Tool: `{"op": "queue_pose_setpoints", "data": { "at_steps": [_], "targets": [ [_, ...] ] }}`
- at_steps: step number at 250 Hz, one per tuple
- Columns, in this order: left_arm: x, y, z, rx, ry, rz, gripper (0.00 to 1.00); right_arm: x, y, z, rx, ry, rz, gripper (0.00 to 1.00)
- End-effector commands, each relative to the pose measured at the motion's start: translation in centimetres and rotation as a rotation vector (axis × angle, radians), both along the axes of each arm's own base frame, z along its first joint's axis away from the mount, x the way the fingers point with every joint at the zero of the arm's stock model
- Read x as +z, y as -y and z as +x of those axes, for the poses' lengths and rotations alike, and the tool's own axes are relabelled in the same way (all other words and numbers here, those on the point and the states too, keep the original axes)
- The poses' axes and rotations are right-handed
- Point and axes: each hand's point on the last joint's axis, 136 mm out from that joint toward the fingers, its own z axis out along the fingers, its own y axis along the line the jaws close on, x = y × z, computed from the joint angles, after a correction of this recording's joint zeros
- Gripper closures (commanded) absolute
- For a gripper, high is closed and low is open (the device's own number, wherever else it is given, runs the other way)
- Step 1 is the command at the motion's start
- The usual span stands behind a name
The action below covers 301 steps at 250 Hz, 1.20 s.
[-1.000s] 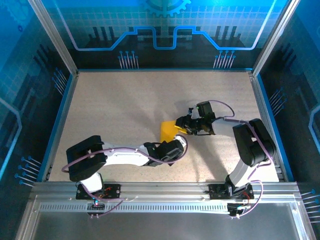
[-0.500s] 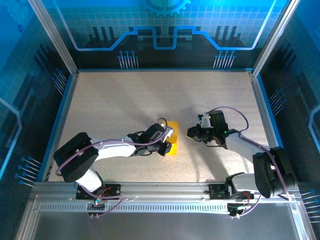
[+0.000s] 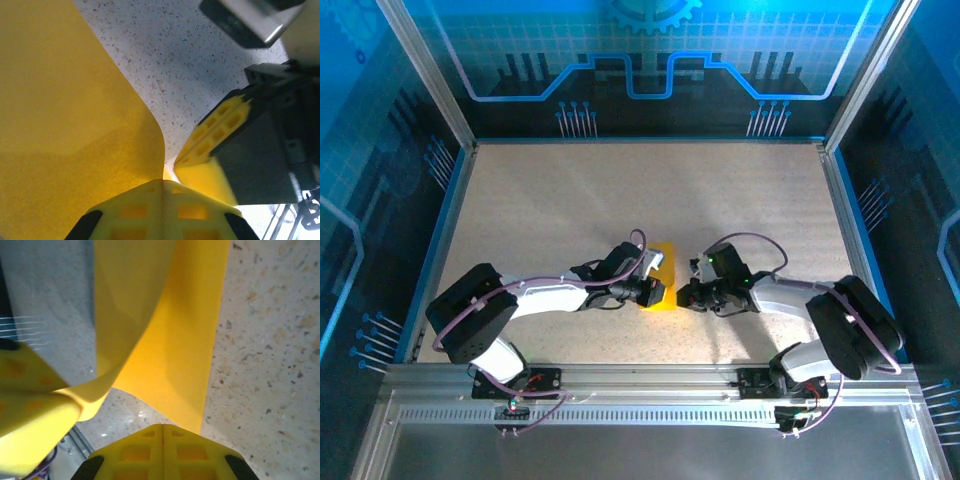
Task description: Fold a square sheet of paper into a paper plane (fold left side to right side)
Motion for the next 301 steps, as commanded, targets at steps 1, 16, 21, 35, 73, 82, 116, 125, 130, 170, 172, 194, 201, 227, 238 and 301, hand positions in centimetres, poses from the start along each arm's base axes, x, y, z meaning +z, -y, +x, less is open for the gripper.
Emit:
{"op": "queue_pose_setpoints", "data": {
  "at_steps": [1,16,21,35,73,82,116,125,130,170,172,194,201,227,238,301],
  "targets": [
    [0.1,-0.4,-0.1,0.009,-0.015,-0.024,1.00,0.0,-1.0,0.9,0.003,0.021,-0.011,1.00],
    [0.2,-0.4,0.0,0.014,-0.017,-0.028,1.00,-0.2,-1.4,0.9,0.013,0.015,-0.013,1.00],
    [0.1,-0.5,-0.1,0.015,-0.019,-0.027,1.00,-0.2,-1.5,0.8,0.017,0.013,-0.014,1.00],
    [0.0,-0.6,0.0,0.018,-0.022,-0.026,1.00,-0.5,-1.5,0.7,0.021,0.005,-0.024,1.00],
    [-0.1,-0.9,0.1,0.024,-0.027,-0.024,1.00,-1.2,-1.0,0.5,0.018,-0.016,-0.064,1.00],
    [-0.1,-0.8,0.1,0.022,-0.028,-0.028,1.00,-1.5,-0.9,0.3,0.020,-0.025,-0.074,1.00],
    [-0.2,-0.9,0.1,0.016,-0.037,-0.035,1.00,-2.5,-0.5,-0.1,0.021,-0.060,-0.115,1.00],
    [-0.2,-0.9,0.1,0.015,-0.038,-0.037,1.00,-2.7,-0.3,-0.2,0.022,-0.065,-0.125,1.00],
    [-0.2,-0.9,0.2,0.018,-0.039,-0.038,1.00,-2.8,-0.2,-0.3,0.022,-0.069,-0.131,1.00],
    [-0.3,-1.2,0.3,0.021,-0.045,-0.034,1.00,-3.3,0.4,-0.6,0.028,-0.082,-0.177,1.00],
    [-0.3,-1.2,0.3,0.021,-0.046,-0.032,1.00,-3.3,0.4,-0.6,0.029,-0.082,-0.178,1.00],
    [-0.5,-1.5,0.4,0.022,-0.053,-0.025,1.00,-3.3,0.6,-0.7,0.032,-0.080,-0.188,1.00],
    [-0.5,-1.6,0.4,0.019,-0.056,-0.025,1.00,-3.2,0.6,-0.6,0.032,-0.079,-0.186,1.00],
    [-0.7,-1.9,0.5,0.012,-0.058,-0.024,1.00,-3.3,0.6,-0.7,0.035,-0.080,-0.185,1.00],
    [-0.9,-2.1,0.6,0.012,-0.061,-0.019,1.00,-3.3,0.5,-0.7,0.038,-0.080,-0.183,1.00],
    [-2.0,-2.9,1.7,0.013,-0.101,-0.002,1.00,-3.7,0.5,-1.0,0.038,-0.092,-0.187,1.00]
  ]
}}
